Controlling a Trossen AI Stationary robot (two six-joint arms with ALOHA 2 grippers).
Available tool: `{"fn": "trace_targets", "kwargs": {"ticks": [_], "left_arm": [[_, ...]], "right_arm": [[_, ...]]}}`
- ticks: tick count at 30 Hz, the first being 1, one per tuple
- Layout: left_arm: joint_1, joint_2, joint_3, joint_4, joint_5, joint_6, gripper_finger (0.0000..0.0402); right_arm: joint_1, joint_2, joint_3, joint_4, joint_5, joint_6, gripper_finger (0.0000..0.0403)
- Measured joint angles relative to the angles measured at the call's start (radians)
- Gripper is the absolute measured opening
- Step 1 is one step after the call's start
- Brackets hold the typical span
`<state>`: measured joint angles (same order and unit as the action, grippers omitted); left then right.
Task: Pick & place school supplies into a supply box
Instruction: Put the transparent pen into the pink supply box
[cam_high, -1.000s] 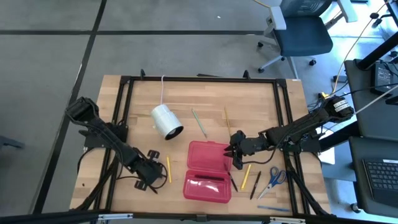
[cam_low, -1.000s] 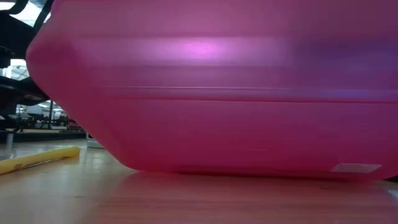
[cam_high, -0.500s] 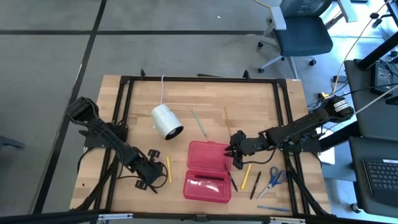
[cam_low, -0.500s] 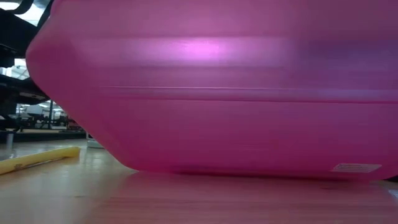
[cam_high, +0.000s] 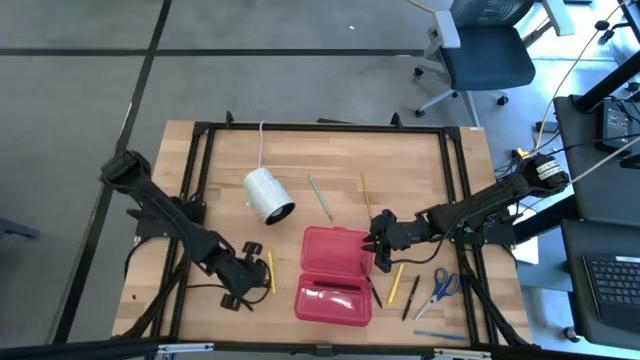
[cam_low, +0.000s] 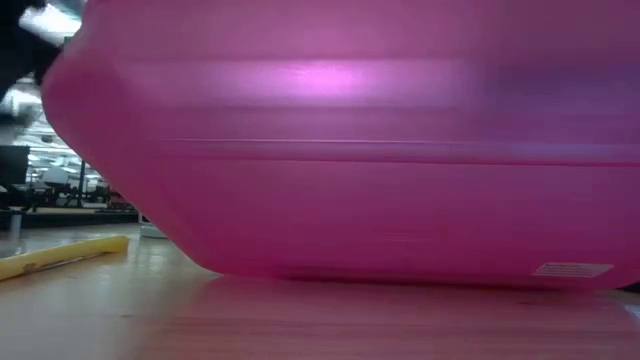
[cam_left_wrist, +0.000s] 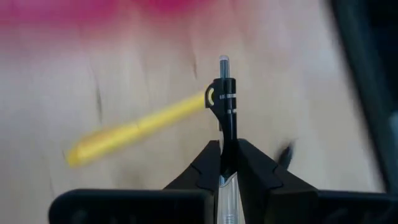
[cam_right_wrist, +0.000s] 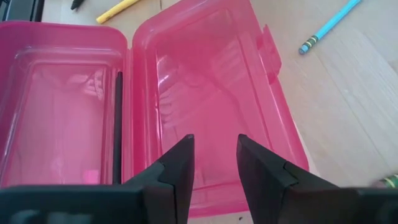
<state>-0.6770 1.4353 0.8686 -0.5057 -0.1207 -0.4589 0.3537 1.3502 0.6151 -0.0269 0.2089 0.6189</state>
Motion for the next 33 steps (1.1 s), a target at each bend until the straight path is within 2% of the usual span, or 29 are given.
{"fn": "trace_targets", "kwargs": {"ticks": [6, 10, 15, 20, 23, 33], "left_arm": [[0.069, -0.034, 0.146, 0.017, -0.023, 0.013, 0.0023], [0.116, -0.037, 0.231, 0.040, -0.023, 0.105, 0.0024], [0.201, -0.037, 0.264, 0.230, 0.021, 0.140, 0.0024], [0.272, -0.021, 0.264, 0.399, 0.085, 0.084, 0.0024], [0.302, 0.014, 0.265, 0.457, 0.101, 0.069, 0.0024], [0.342, 0.227, 0.265, 0.657, 0.264, -0.001, 0.0024]], "right_arm": [[0.000, 0.000, 0.000, 0.000, 0.000, 0.000, 0.0123], [0.000, 0.000, 0.000, -0.001, 0.000, 0.000, 0.0123], [0.000, 0.000, 0.000, 0.000, 0.007, 0.035, 0.0123], [0.000, 0.000, 0.000, -0.004, 0.008, 0.034, 0.0123], [0.000, 0.000, 0.000, -0.019, 0.008, 0.035, 0.0123], [0.000, 0.000, 0.000, -0.082, 0.009, 0.033, 0.0123]]}}
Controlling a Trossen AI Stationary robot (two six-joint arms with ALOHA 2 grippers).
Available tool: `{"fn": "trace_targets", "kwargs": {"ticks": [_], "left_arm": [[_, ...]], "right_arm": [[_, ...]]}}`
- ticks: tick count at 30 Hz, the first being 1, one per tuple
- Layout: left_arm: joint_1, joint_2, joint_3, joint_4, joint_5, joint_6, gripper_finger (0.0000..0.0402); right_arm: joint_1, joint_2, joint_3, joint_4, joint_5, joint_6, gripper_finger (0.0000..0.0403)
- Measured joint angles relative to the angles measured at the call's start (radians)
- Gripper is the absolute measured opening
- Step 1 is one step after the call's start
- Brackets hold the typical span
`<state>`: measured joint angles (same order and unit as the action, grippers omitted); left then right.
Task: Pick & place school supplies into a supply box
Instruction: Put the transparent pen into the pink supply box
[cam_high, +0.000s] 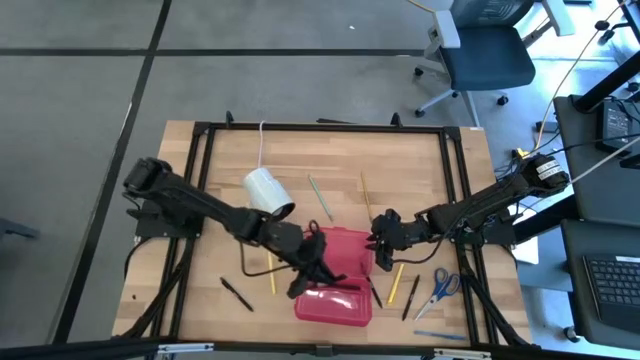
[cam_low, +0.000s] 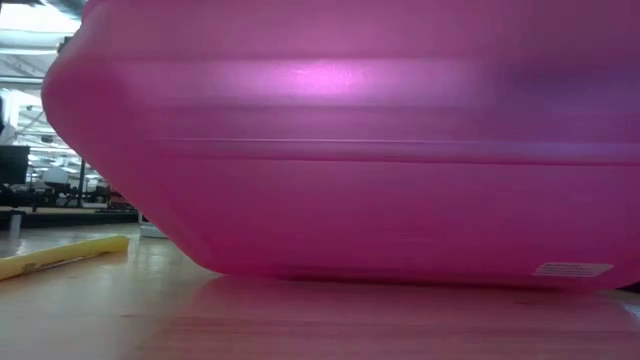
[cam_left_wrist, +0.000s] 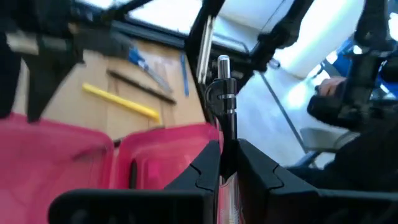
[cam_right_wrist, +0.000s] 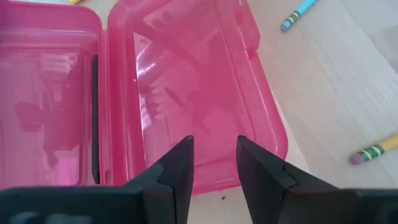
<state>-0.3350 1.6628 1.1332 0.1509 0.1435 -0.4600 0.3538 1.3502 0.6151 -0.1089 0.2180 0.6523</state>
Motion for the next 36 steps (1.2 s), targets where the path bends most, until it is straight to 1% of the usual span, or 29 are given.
{"fn": "trace_targets", "kwargs": {"ticks": [4, 8, 13, 21, 26, 30, 33, 36], "left_arm": [[0.009, 0.074, 0.000, 0.028, 0.014, -0.045, 0.0024], [0.017, 0.135, 0.000, 0.035, 0.060, -0.098, 0.0025], [0.018, 0.199, 0.000, 0.040, 0.081, -0.133, 0.0025], [0.020, 0.267, -0.001, 0.067, 0.135, -0.158, 0.0025], [0.024, 0.299, -0.001, 0.059, 0.142, -0.177, 0.0025], [0.032, 0.316, -0.001, 0.065, 0.148, -0.208, 0.0035], [0.037, 0.333, -0.001, 0.065, 0.176, -0.209, 0.0045], [0.037, 0.347, -0.001, 0.063, 0.182, -0.211, 0.0051]], "right_arm": [[0.000, 0.000, 0.000, -0.009, -0.001, -0.003, 0.0123], [0.000, 0.000, 0.000, -0.068, -0.029, 0.005, 0.0123], [0.000, 0.000, 0.000, -0.134, -0.032, 0.051, 0.0123], [0.000, 0.000, 0.000, -0.144, -0.029, 0.054, 0.0123], [0.000, 0.000, 0.000, -0.146, -0.029, 0.054, 0.0123], [0.000, 0.000, 0.000, -0.148, -0.033, 0.054, 0.0123], [0.000, 0.000, 0.000, -0.149, -0.035, 0.054, 0.0123], [0.000, 0.000, 0.000, -0.150, -0.035, 0.054, 0.0123]]}}
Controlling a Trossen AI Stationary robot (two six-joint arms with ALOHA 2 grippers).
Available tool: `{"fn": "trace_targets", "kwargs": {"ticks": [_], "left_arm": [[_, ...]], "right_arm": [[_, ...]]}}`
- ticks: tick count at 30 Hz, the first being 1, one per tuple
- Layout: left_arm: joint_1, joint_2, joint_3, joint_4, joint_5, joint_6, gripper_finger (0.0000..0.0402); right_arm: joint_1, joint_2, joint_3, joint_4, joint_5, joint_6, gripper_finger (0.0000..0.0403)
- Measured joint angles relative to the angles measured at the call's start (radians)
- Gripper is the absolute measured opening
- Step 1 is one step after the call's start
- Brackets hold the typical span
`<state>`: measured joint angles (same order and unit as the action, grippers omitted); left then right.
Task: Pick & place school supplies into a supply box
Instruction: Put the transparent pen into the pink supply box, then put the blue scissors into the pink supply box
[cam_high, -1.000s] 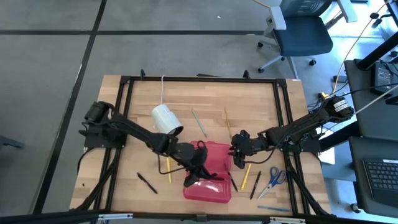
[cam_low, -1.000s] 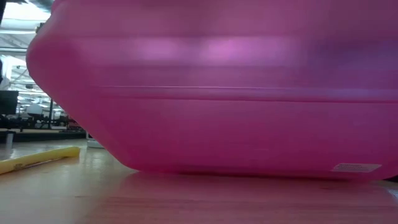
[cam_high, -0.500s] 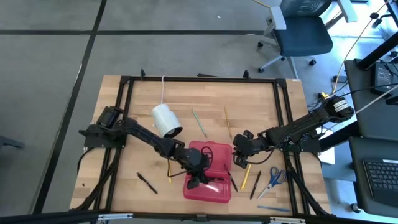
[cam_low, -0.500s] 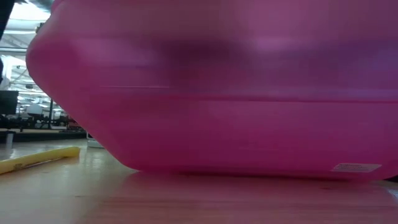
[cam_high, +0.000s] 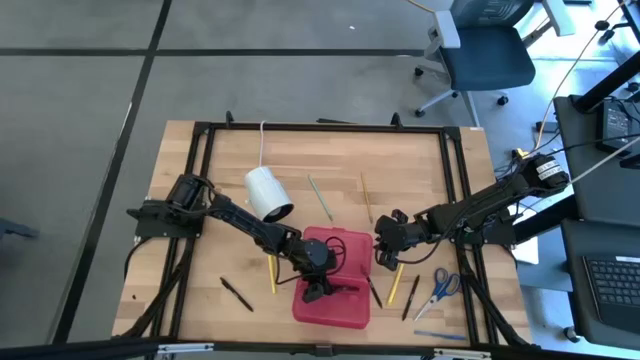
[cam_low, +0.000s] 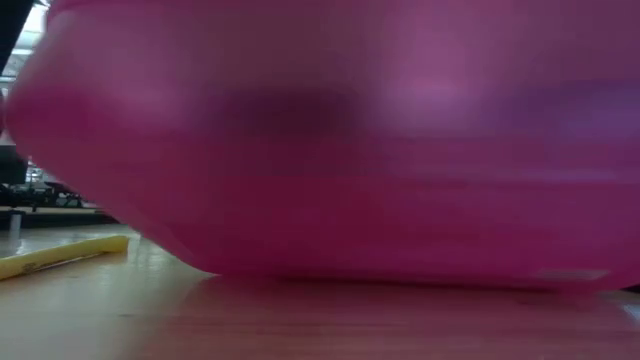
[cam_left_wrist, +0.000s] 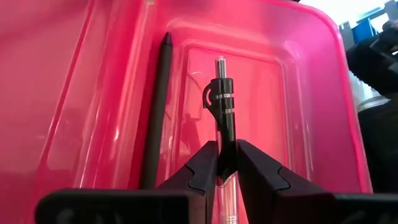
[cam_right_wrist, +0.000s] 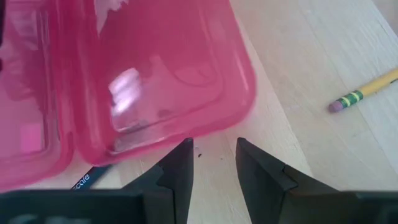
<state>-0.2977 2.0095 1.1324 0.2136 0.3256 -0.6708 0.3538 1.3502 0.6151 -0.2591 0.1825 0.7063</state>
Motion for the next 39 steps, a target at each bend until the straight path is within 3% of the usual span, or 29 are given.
{"fn": "trace_targets", "kwargs": {"ticks": [16, 24, 30, 35, 39], "left_arm": [[0.000, 0.004, 0.000, 0.022, 0.003, 0.003, 0.0074], [0.028, -0.004, 0.000, 0.120, 0.199, 0.002, 0.0093], [0.063, -0.061, 0.002, 0.128, 0.289, 0.011, 0.0094], [0.081, -0.149, 0.002, 0.109, 0.296, 0.051, 0.0088], [0.084, -0.253, 0.002, 0.003, 0.269, 0.145, 0.0082]], "right_arm": [[0.000, 0.000, 0.000, -0.009, -0.002, 0.000, 0.0123], [0.000, 0.000, 0.000, -0.009, -0.055, 0.007, 0.0123], [0.000, 0.000, 0.000, -0.012, -0.056, 0.026, 0.0123], [0.000, -0.001, 0.000, -0.017, -0.056, 0.064, 0.0123], [0.000, -0.038, 0.000, -0.038, -0.085, 0.112, 0.0123]]}}
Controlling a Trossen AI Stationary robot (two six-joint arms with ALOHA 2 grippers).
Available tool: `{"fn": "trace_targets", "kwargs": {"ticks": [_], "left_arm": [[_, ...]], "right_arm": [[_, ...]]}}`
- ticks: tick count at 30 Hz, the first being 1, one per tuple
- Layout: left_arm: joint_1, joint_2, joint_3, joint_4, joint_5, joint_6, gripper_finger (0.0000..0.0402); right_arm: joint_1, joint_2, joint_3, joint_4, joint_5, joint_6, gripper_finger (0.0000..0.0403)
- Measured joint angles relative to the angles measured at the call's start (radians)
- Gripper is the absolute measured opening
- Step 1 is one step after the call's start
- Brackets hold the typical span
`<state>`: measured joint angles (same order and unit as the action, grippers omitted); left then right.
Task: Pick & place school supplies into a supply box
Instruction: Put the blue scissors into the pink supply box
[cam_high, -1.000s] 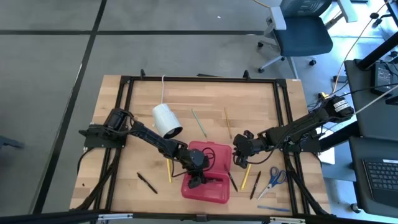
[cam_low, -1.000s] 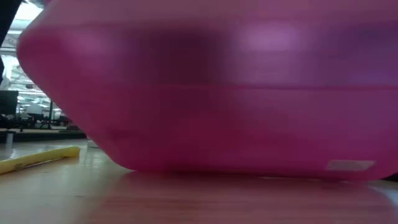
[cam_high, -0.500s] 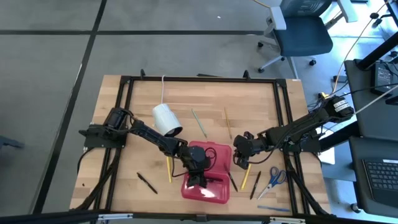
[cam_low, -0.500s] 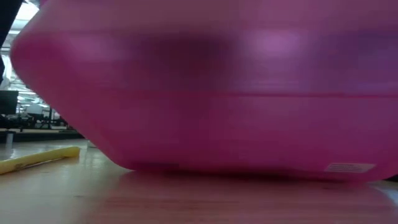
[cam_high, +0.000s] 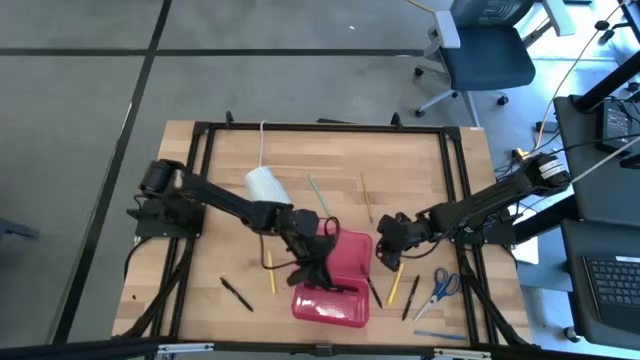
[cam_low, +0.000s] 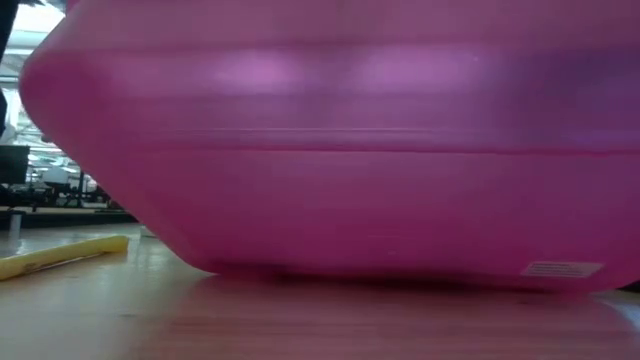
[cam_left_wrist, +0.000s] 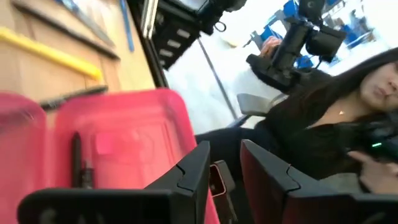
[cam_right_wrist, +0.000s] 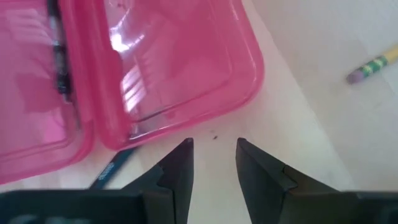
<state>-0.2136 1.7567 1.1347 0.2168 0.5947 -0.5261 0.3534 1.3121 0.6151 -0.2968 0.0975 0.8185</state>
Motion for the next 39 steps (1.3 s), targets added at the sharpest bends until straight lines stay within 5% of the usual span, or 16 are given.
{"fn": "trace_targets", "kwargs": {"ticks": [11, 19, 33, 39], "left_arm": [[-0.067, -0.263, 0.000, -0.383, -0.414, 0.412, 0.0068], [-0.111, -0.353, -0.019, -0.586, -0.683, 0.542, 0.0070], [-0.112, -0.625, -0.424, -0.291, -0.698, 0.547, 0.0066], [-0.112, -0.664, -0.529, -0.187, -0.706, 0.587, 0.0063]], "right_arm": [[0.000, -0.157, 0.175, -0.426, -0.039, 0.294, 0.0123], [0.022, -0.145, 0.335, -0.738, -0.135, 0.607, 0.0123], [0.189, -0.063, 0.359, -0.812, -0.510, 1.218, 0.0123], [0.243, 0.017, 0.359, -0.815, -0.552, 1.325, 0.0123]]}}
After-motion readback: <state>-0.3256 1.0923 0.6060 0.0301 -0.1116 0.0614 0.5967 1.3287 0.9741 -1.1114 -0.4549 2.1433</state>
